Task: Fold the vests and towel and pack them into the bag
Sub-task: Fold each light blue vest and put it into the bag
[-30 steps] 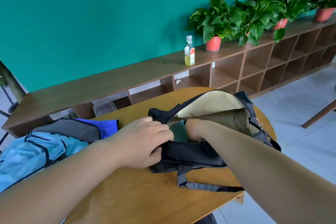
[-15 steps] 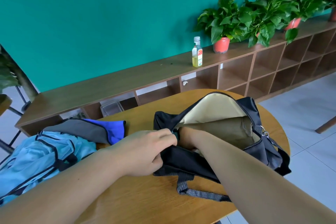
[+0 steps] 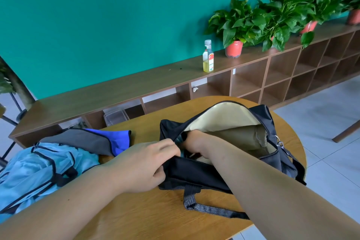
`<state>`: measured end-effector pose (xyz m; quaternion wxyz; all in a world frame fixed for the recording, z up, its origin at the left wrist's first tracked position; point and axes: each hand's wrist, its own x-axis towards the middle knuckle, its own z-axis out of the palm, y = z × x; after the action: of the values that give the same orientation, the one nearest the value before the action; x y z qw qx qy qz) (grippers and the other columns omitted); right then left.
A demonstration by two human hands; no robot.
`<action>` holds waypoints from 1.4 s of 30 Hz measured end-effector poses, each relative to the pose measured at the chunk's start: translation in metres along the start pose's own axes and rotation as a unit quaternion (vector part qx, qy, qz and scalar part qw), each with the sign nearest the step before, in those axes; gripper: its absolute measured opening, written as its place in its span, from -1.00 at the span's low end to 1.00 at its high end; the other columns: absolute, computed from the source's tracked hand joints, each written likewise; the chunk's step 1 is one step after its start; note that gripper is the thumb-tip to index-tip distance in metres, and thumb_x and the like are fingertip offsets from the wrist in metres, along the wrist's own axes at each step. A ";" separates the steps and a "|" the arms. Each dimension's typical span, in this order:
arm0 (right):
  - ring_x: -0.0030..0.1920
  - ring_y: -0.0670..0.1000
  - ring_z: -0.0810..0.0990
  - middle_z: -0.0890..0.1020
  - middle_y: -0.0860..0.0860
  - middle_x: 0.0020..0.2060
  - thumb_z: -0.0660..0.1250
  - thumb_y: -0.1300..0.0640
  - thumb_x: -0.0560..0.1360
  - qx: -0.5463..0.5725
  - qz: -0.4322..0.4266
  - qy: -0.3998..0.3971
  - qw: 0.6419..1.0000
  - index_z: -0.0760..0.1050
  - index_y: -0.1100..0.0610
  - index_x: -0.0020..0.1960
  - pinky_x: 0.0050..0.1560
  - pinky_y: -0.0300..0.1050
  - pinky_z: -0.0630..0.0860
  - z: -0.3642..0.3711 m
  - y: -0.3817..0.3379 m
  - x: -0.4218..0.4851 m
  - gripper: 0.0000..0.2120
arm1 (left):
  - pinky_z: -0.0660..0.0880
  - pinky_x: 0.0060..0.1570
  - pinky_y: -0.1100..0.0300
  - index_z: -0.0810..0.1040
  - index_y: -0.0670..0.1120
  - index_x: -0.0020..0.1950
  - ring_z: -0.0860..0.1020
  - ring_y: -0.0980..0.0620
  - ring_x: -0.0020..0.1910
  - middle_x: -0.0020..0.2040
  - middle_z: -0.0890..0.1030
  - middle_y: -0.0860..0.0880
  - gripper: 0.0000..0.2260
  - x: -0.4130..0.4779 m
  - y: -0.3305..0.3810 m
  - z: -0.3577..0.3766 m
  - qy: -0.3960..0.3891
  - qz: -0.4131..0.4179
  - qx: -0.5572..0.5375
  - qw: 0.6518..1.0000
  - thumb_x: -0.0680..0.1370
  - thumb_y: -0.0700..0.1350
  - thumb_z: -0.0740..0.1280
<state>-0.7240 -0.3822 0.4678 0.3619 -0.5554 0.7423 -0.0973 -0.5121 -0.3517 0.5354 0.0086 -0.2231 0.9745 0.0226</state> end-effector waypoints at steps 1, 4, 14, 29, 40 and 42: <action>-0.08 0.09 0.66 0.68 0.12 0.02 0.30 0.16 0.66 0.020 -0.014 0.005 1.000 0.58 0.21 0.17 -0.07 -0.04 0.62 -0.001 -0.002 -0.002 -0.83 | 0.52 -0.05 0.07 0.33 0.18 0.33 0.45 0.14 0.00 0.26 0.36 0.24 -0.60 0.001 -0.001 0.000 0.001 0.000 0.001 1.000 0.54 -0.15 0.22; -0.12 0.06 0.56 0.58 0.04 -0.13 0.32 0.10 0.66 -0.028 -0.024 0.001 0.999 0.56 0.20 0.23 -0.03 -0.06 0.50 0.002 -0.001 0.001 -0.77 | 0.50 -0.06 0.13 0.34 0.19 0.34 0.42 0.17 -0.01 0.27 0.35 0.25 -0.59 0.000 -0.001 -0.001 0.007 0.002 0.004 1.000 0.55 -0.15 0.22; 0.35 0.18 0.54 0.55 0.13 0.35 0.24 0.25 0.64 -0.248 -0.011 0.100 0.964 0.42 0.13 0.48 0.20 0.08 0.53 0.002 -0.007 -0.009 -0.59 | 0.52 -0.05 0.10 0.34 0.19 0.33 0.38 0.19 -0.03 0.25 0.36 0.25 -0.59 -0.005 -0.004 0.002 0.012 0.000 0.007 1.000 0.53 -0.16 0.22; 0.61 0.22 0.16 0.14 0.03 0.66 0.24 0.13 0.67 -0.323 -0.152 0.005 0.934 0.12 -0.05 0.69 0.49 0.23 0.36 0.009 0.022 -0.004 -0.37 | 0.42 -0.05 0.01 0.37 0.07 0.31 0.50 -0.08 -0.01 0.33 0.47 -0.02 -0.66 0.000 0.001 0.009 -0.005 -0.028 0.205 0.978 0.55 -0.13 0.26; 0.53 -0.02 0.37 0.37 -0.15 0.55 0.55 -0.15 0.25 -0.346 -0.071 0.186 0.917 0.29 -0.08 0.62 0.48 -0.24 0.30 -0.123 0.097 -0.093 -0.02 | 0.43 0.30 -0.09 0.33 0.09 0.46 0.40 -0.27 0.38 0.65 0.07 -0.24 -0.52 0.025 0.003 0.014 -0.083 -0.142 0.238 0.957 0.58 -0.21 0.30; 0.56 0.03 0.33 0.31 -0.08 0.59 0.51 -0.25 0.15 -0.401 -0.057 0.199 0.892 0.22 -0.07 0.64 0.50 -0.20 0.31 -0.134 0.105 -0.078 0.12 | 0.38 0.36 -0.09 0.33 0.11 0.45 0.30 -0.31 0.49 0.68 -0.06 -0.25 -0.51 0.040 0.006 0.012 -0.076 -0.145 0.231 0.959 0.57 -0.22 0.30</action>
<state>-0.8803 -0.3087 0.5408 -0.0535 -0.6634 0.7421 0.0796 -0.5508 -0.3630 0.5228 0.1376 -0.3518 0.9068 -0.1872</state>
